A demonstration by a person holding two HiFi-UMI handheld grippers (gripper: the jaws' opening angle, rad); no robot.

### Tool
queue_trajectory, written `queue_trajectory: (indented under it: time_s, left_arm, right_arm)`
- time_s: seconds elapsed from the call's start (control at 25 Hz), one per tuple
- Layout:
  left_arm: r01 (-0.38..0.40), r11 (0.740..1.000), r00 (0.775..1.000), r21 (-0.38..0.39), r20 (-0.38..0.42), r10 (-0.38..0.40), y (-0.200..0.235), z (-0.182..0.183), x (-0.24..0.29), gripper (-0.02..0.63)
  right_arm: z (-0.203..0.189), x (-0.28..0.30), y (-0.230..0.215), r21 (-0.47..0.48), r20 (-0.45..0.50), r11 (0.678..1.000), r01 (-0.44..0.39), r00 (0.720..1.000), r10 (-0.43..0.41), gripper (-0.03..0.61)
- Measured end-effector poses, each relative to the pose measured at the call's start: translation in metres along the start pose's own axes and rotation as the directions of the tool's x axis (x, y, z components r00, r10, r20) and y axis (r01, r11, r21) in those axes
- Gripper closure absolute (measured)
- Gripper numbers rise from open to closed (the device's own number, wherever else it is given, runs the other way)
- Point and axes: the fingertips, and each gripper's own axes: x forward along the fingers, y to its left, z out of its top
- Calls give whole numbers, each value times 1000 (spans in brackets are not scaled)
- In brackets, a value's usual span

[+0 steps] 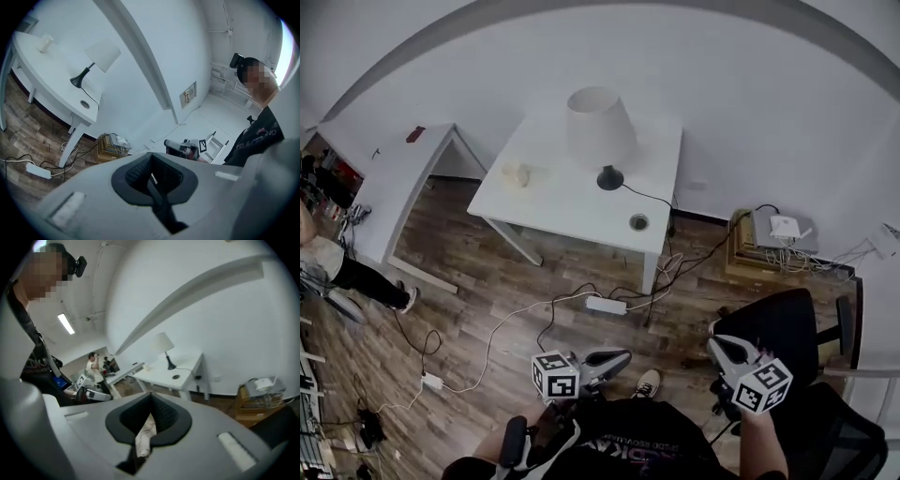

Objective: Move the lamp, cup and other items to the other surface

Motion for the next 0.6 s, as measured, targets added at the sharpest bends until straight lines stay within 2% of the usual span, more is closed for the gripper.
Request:
queue_trajectory:
  time_s: [0.12, 0.2, 0.32, 0.36, 0.44, 0.6]
  left_arm:
    - [10, 1000, 1000, 8, 6, -10, -5, 1, -10, 621]
    - [29, 1000, 1000, 11, 0, -29, -11, -1, -15, 621]
    - [44, 999, 999, 23, 3, -44, -17, -1, -22, 621]
    - [46, 998, 999, 30, 1, -46, -19, -1, -25, 621]
    - [48, 998, 999, 40, 1, -48, -21, -2, -30, 621]
    - [41, 999, 999, 32, 7, -41, -20, -4, -39, 621]
  right_arm:
    - [-28, 50, 75, 90, -3, 978, -188, 982, 189, 575]
    - [-34, 71, 116, 107, 1, 950, -295, 955, 296, 575]
    - [-37, 81, 164, -9, -79, 889, -458, 886, 456, 575]
    - [-39, 81, 174, -52, -115, 866, -497, 865, 489, 575]
    - [-41, 82, 185, -106, -157, 839, -533, 843, 515, 574]
    - [-39, 85, 194, -95, -136, 831, -548, 834, 535, 574]
